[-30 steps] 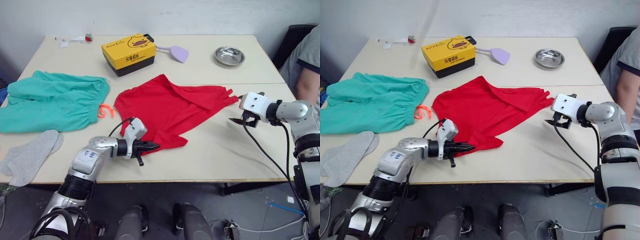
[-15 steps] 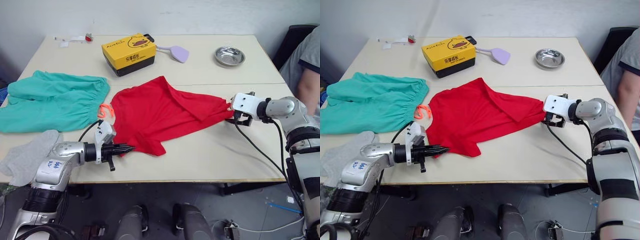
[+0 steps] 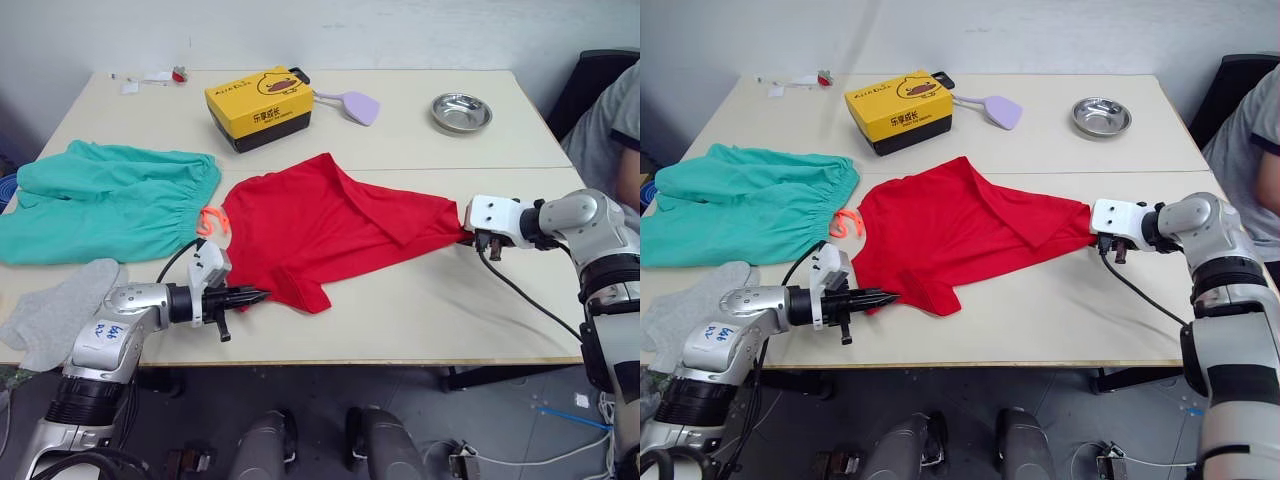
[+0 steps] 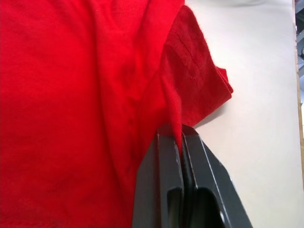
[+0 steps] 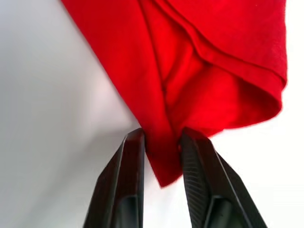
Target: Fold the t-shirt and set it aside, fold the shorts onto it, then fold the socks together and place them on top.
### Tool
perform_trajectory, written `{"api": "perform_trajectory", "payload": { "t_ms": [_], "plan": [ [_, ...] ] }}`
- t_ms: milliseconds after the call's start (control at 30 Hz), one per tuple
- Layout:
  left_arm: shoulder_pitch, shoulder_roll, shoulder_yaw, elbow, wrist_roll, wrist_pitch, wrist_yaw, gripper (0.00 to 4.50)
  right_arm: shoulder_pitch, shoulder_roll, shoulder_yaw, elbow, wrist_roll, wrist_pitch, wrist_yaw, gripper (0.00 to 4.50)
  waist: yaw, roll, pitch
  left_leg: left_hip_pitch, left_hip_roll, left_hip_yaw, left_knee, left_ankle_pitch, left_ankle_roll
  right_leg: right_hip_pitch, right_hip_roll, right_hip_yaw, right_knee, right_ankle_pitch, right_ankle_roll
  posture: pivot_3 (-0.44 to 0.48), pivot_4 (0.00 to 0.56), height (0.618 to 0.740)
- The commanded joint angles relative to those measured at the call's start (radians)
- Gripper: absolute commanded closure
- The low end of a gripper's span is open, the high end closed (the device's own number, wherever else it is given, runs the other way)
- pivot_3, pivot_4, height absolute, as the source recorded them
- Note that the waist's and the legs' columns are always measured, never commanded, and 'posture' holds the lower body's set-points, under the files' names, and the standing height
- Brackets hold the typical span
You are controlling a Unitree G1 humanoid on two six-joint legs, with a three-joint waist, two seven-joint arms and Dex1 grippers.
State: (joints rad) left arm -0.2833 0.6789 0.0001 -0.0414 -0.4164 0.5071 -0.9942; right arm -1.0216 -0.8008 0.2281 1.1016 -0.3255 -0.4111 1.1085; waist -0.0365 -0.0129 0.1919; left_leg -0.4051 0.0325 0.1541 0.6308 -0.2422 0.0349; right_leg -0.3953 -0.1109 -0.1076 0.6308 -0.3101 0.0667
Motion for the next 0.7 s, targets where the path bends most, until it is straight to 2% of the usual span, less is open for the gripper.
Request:
{"api": "perform_trajectory", "payload": {
  "t_ms": [33, 133, 367, 567, 700],
  "plan": [
    [-0.013, 0.012, 0.029, -0.008, -0.010, -0.025, -0.015, 4.50, 0.034, -0.036, -0.044, -0.040, 0.051, -0.097, -0.031, 3.47, 0.000, 0.000, 0.000, 0.000, 0.000, 0.000, 0.000, 0.000, 0.000, 0.000, 0.000, 0.000, 0.000, 0.000, 0.000, 0.000, 0.150, 0.740],
    [-0.022, 0.007, 0.023, -0.002, -0.009, -0.028, -0.020, 4.50, 0.052, -0.046, -0.053, -0.038, 0.061, -0.150, -0.071, 3.47, 0.000, 0.000, 0.000, 0.000, 0.000, 0.000, 0.000, 0.000, 0.000, 0.000, 0.000, 0.000, 0.000, 0.000, 0.000, 0.000, 0.150, 0.740],
    [-0.020, -0.001, 0.016, -0.002, -0.009, -0.035, -0.028, 4.50, 0.132, -0.069, -0.071, -0.100, 0.143, -0.244, 0.026, 3.47, 0.000, 0.000, 0.000, 0.000, 0.000, 0.000, 0.000, 0.000, 0.000, 0.000, 0.000, 0.000, 0.000, 0.000, 0.000, 0.000, 0.150, 0.740],
    [-0.019, -0.006, 0.016, 0.000, -0.009, -0.040, -0.026, 4.50, 0.159, -0.063, -0.106, -0.165, 0.186, -0.214, -0.027, 3.47, 0.000, 0.000, 0.000, 0.000, 0.000, 0.000, 0.000, 0.000, 0.000, 0.000, 0.000, 0.000, 0.001, 0.000, 0.000, 0.000, 0.150, 0.740],
    [-0.018, -0.011, 0.004, 0.003, -0.003, -0.047, -0.031, 4.50, 0.163, -0.066, -0.075, -0.156, 0.133, -0.165, -0.047, 3.47, 0.002, 0.000, 0.000, 0.000, 0.000, 0.000, 0.001, 0.000, 0.000, 0.000, 0.000, 0.000, 0.001, 0.000, 0.000, 0.000, 0.150, 0.740]
  ]
}}
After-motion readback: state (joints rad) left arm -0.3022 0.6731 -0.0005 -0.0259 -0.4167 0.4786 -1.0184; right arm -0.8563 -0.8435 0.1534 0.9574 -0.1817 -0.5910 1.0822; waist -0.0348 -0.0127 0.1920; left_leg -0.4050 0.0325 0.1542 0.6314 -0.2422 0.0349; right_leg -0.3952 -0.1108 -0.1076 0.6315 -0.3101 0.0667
